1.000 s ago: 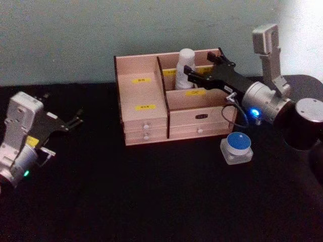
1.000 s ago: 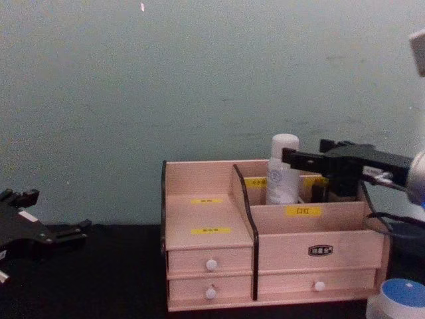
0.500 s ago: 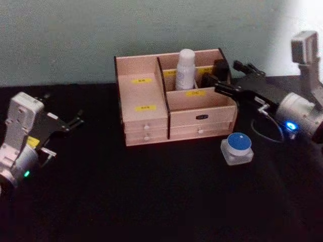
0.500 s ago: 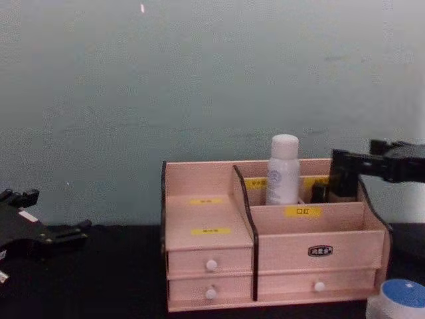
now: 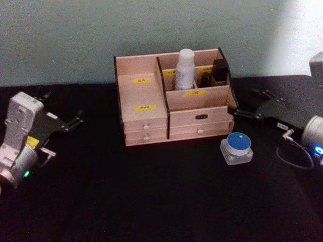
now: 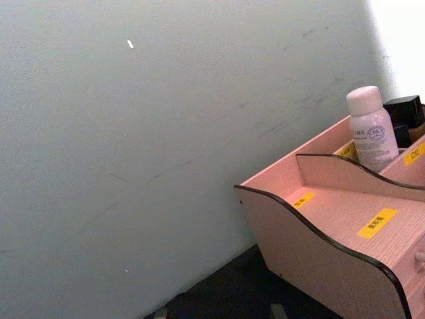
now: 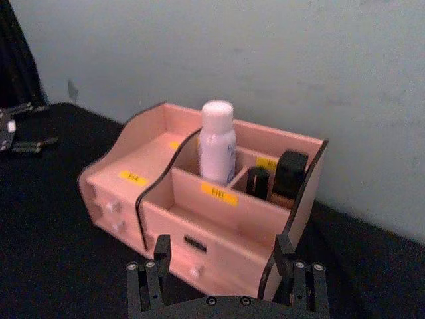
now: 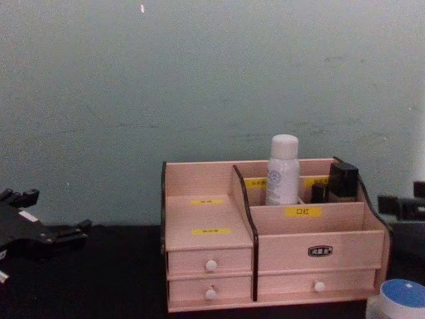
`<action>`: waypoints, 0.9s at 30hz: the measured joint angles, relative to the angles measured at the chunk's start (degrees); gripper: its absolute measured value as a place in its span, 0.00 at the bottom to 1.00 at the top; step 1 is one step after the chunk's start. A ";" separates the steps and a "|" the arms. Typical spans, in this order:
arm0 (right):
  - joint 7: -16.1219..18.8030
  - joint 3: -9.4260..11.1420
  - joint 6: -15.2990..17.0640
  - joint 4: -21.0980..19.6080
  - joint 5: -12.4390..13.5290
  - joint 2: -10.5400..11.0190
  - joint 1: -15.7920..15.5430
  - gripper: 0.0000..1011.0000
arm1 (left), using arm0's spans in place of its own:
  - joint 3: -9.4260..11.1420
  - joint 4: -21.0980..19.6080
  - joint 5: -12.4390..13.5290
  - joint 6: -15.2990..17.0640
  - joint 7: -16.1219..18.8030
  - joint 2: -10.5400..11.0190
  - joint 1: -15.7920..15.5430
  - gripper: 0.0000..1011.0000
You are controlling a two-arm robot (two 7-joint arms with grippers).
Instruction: Pick up the facial cleanser and watermelon frost from the table and place them into the tiered storage box.
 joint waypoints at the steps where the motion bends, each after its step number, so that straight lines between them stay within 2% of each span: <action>1: -0.02 0.08 0.83 -0.91 0.46 0.97 -0.91 0.99 | 0.00 0.00 0.00 0.00 0.00 0.00 0.00 0.99; 8: -0.39 -0.03 3.70 -3.04 1.90 3.88 -3.56 0.99 | 0.00 0.00 0.00 0.00 0.00 0.00 0.00 0.99; 13: -1.07 -1.07 5.12 -3.30 2.12 5.17 -4.15 0.99 | 0.00 0.00 0.00 0.00 0.00 0.00 0.00 0.99; 27: -2.51 -4.75 7.31 -1.22 1.17 5.94 -2.15 0.99 | 0.00 0.00 0.01 0.00 0.00 0.00 0.00 0.99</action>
